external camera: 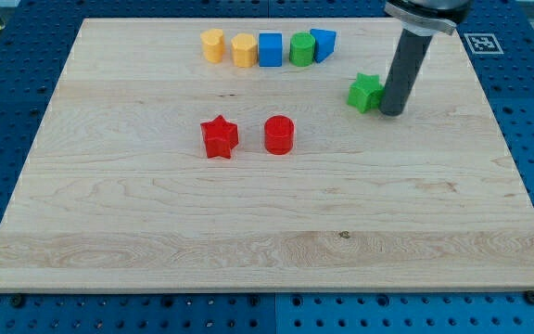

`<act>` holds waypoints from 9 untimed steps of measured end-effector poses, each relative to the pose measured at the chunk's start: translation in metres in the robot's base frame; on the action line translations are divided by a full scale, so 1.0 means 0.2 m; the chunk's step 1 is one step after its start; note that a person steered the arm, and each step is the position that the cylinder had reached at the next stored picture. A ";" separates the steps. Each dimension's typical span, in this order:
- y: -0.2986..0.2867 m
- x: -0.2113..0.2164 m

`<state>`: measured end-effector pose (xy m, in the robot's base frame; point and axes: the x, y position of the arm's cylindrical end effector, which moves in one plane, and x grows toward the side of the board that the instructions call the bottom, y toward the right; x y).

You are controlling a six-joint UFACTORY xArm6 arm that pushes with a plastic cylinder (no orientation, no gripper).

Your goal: Slide green star below the green circle

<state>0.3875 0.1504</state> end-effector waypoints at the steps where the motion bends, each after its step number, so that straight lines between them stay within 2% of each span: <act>1: -0.16 -0.06; 2: -0.02 -0.05; 3: 0.26 -0.01; 4: 0.34 -0.08; 5: 0.22 -0.16; 8: -0.28 -0.14; 9: -0.27 -0.10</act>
<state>0.3685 0.0964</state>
